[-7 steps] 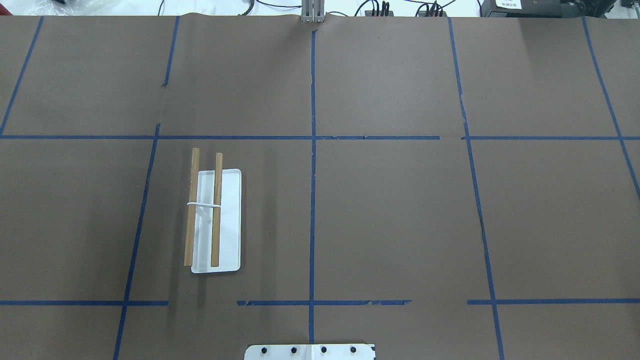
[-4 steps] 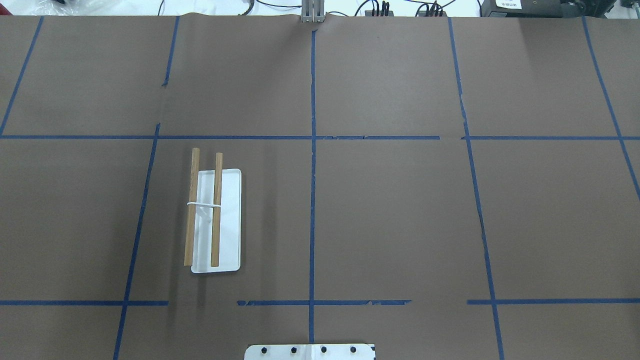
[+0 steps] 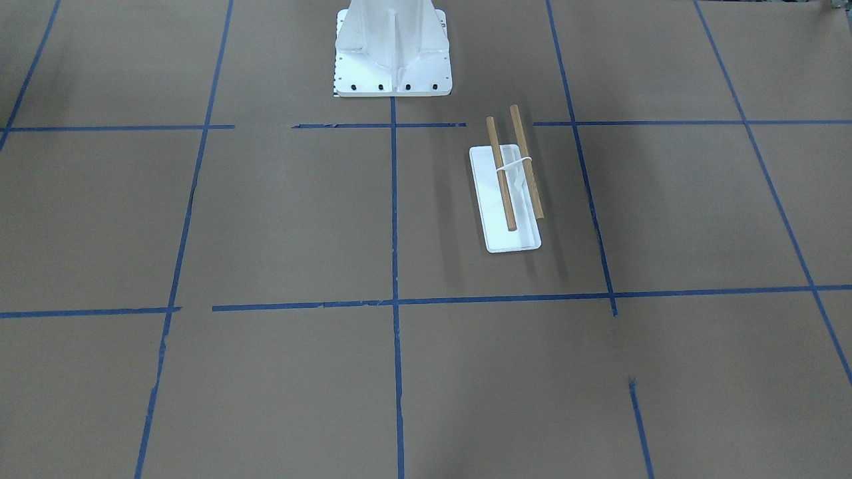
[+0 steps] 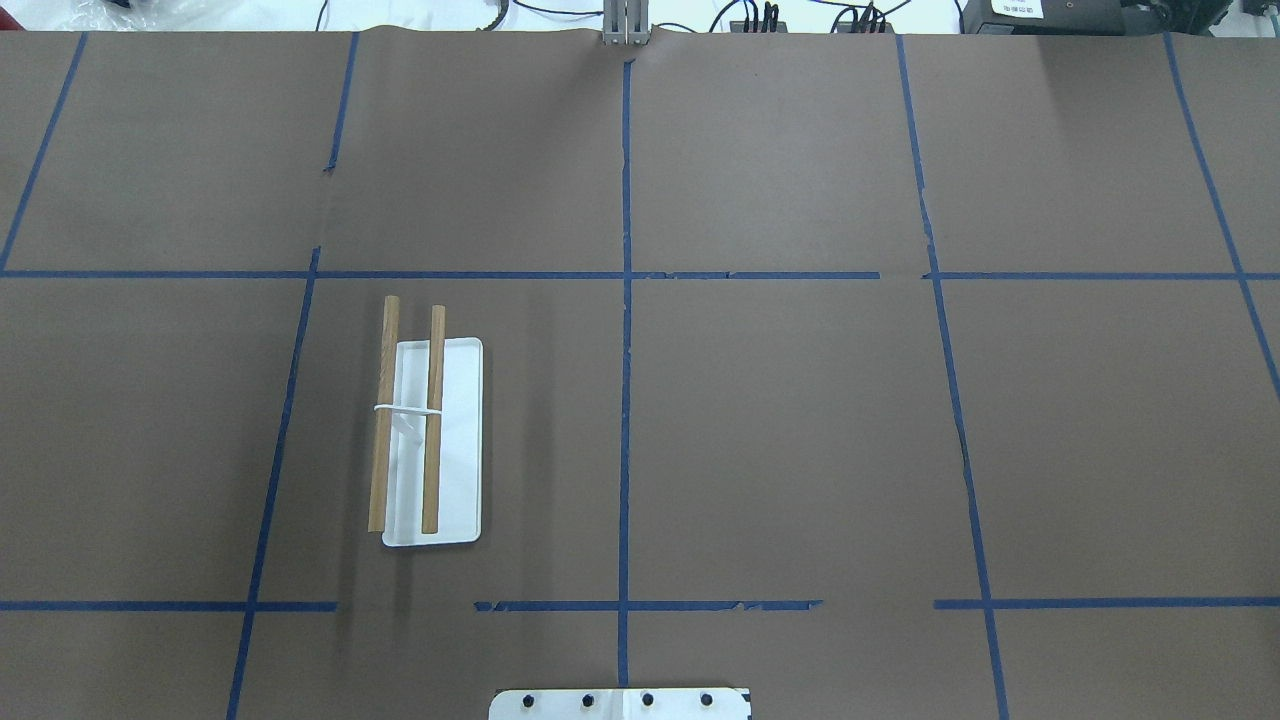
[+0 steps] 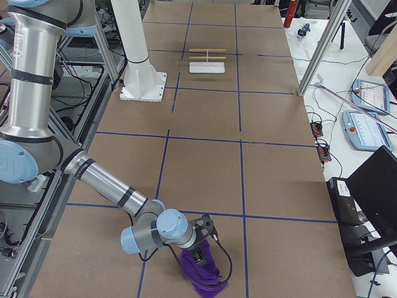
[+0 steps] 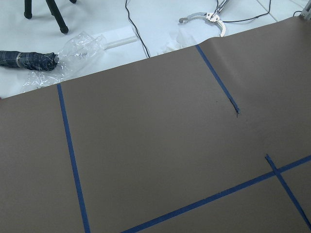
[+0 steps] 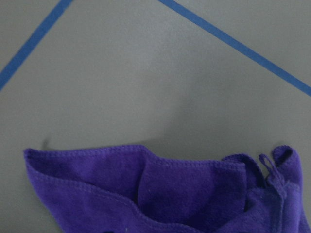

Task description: Hang towel on rack

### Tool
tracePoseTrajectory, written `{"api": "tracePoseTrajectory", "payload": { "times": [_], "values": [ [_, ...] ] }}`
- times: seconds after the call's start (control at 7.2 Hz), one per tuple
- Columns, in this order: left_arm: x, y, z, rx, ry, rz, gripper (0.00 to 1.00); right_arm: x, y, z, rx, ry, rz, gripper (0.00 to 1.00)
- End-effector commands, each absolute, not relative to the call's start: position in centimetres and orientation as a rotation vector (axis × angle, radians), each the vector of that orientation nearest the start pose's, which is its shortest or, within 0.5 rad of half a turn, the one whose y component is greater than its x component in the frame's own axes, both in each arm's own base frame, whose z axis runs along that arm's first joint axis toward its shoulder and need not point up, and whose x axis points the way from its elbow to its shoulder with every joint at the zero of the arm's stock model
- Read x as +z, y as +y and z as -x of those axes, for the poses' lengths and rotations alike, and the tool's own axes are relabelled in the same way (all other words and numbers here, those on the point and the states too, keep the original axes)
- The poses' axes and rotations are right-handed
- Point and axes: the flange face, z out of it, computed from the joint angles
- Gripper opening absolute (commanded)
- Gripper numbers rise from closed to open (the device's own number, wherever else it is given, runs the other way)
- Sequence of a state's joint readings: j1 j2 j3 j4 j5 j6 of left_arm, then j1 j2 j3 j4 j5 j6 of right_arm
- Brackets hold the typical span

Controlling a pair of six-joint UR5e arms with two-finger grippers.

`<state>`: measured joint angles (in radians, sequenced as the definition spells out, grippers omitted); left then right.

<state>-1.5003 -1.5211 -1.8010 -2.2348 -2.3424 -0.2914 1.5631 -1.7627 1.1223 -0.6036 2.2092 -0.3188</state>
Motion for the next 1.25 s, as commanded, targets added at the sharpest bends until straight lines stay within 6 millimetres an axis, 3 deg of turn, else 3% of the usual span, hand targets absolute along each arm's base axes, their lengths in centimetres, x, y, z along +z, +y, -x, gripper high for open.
{"api": "tracePoseTrajectory", "payload": {
  "times": [0.0,0.28,0.69,0.83,0.97,1.11],
  "values": [
    [48.8,-48.8,3.0,0.128,0.853,-0.658,1.00,87.8,-34.7,-7.5,-0.479,-0.529,-0.389,0.87],
    [48.5,-48.8,3.0,0.128,0.853,-0.663,1.00,88.3,-35.5,-7.6,-0.470,-0.516,-0.378,0.82],
    [48.6,-48.7,3.0,0.128,0.853,-0.662,1.00,89.2,-35.2,-7.6,-0.425,-0.524,-0.349,0.76],
    [48.6,-48.7,3.0,0.128,0.853,-0.662,1.00,89.2,-35.2,-7.7,-0.424,-0.517,-0.349,0.49],
    [48.6,-48.7,3.0,0.128,0.853,-0.662,1.00,89.0,-35.7,-7.7,-0.427,-0.504,-0.355,0.09],
    [48.7,-48.6,3.0,0.128,0.853,-0.662,1.00,88.4,-36.3,-7.7,-0.435,-0.502,-0.370,0.00]
  ]
}}
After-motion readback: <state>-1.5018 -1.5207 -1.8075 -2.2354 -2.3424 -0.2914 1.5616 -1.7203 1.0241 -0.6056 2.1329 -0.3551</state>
